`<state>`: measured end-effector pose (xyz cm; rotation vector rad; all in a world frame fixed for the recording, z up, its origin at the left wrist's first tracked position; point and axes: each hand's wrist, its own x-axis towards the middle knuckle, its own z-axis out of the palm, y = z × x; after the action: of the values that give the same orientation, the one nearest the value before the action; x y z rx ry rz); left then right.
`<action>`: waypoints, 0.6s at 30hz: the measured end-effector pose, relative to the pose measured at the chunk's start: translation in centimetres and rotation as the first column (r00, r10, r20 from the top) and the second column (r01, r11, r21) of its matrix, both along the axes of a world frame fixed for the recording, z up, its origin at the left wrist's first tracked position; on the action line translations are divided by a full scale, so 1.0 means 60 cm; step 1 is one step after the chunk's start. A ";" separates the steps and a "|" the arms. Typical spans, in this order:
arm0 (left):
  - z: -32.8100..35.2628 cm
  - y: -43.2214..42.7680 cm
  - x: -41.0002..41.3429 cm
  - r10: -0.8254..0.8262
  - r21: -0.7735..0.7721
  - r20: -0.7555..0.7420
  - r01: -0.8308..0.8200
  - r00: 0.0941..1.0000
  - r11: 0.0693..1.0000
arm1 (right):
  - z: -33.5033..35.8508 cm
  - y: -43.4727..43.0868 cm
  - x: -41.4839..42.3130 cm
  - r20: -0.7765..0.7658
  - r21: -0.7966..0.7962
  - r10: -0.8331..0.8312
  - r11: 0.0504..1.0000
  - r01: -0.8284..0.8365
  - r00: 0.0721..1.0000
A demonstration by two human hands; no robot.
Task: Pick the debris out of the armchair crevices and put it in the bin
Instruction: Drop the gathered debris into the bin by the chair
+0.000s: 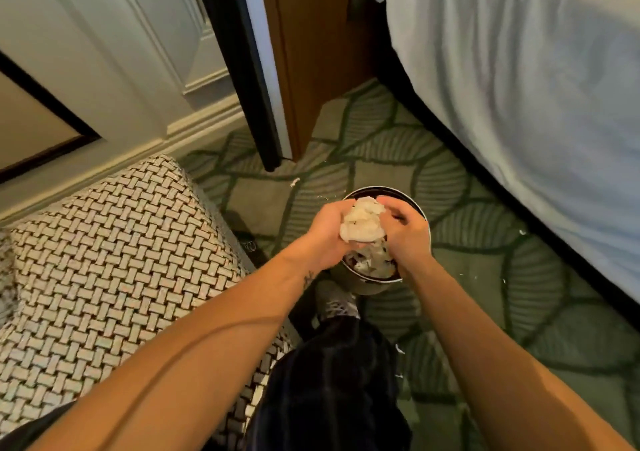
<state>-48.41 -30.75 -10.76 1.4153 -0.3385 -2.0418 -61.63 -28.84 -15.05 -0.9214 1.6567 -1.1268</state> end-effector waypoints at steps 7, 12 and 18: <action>-0.051 -0.008 -0.042 0.015 0.091 0.035 -0.018 0.999 0.996 | -0.086 -0.009 -0.049 0.082 0.183 -0.020 0.983 0.004 0.996; -0.085 -0.008 -0.047 0.003 0.150 0.075 -0.015 0.997 0.989 | -0.124 0.004 -0.055 0.130 0.203 -0.065 0.978 0.038 0.989; -0.110 -0.004 -0.043 0.022 0.168 0.116 -0.041 0.993 0.985 | -0.130 0.025 -0.042 -0.012 0.227 0.216 0.952 -0.208 0.976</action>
<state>-50.99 -31.01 -17.33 1.6347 -0.1907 -2.0083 -64.14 -27.34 -22.84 -0.9515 1.6318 -0.7644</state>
